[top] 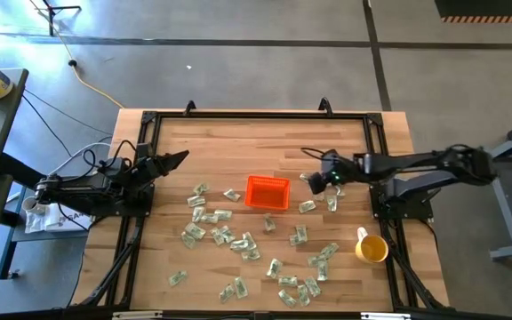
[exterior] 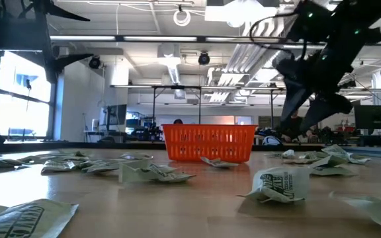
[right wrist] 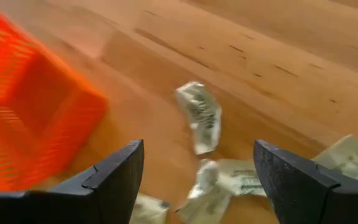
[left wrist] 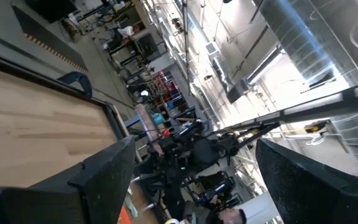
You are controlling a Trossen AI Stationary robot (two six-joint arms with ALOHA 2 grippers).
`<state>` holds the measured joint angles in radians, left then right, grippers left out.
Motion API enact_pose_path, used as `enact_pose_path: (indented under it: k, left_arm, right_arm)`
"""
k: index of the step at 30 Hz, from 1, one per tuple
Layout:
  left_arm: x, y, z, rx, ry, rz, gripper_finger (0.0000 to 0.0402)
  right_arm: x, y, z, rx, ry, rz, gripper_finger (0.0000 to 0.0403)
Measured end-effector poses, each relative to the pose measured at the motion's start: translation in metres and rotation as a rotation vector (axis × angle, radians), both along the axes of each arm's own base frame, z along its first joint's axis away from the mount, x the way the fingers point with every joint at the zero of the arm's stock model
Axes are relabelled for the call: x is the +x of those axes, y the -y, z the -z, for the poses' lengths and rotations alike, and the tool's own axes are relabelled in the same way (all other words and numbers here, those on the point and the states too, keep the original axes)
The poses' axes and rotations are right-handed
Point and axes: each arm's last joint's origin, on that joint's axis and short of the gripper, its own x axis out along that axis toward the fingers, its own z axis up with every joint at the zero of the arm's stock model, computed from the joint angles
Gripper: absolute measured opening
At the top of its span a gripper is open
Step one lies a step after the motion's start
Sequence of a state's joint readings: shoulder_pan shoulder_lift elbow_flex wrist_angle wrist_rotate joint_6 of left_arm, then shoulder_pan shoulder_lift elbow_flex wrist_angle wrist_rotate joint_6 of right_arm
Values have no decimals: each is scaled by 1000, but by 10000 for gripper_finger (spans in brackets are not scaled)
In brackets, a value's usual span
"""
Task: Pick and place Stevia / Truvia into bins
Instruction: Put the light green stevia packet into the orange bin
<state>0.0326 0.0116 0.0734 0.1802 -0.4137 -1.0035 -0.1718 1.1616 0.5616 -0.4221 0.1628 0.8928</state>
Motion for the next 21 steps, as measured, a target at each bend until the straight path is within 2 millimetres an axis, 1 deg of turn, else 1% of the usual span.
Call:
enact_pose_path:
  k: [5,11,15,21]
  left_arm:
    - [0,0,0,0,-3,0,365]
    - [0,0,0,0,-4,0,365]
    - [0,0,0,0,-5,1,365]
    - [0,0,1,0,-7,4,365]
  right_arm:
    - [12,14,16,54,-95,-5,291]
    - [26,23,30,73,-175,-41,282]
    - [37,27,38,72,-202,-75,248]
    - [48,29,47,73,-233,-76,170]
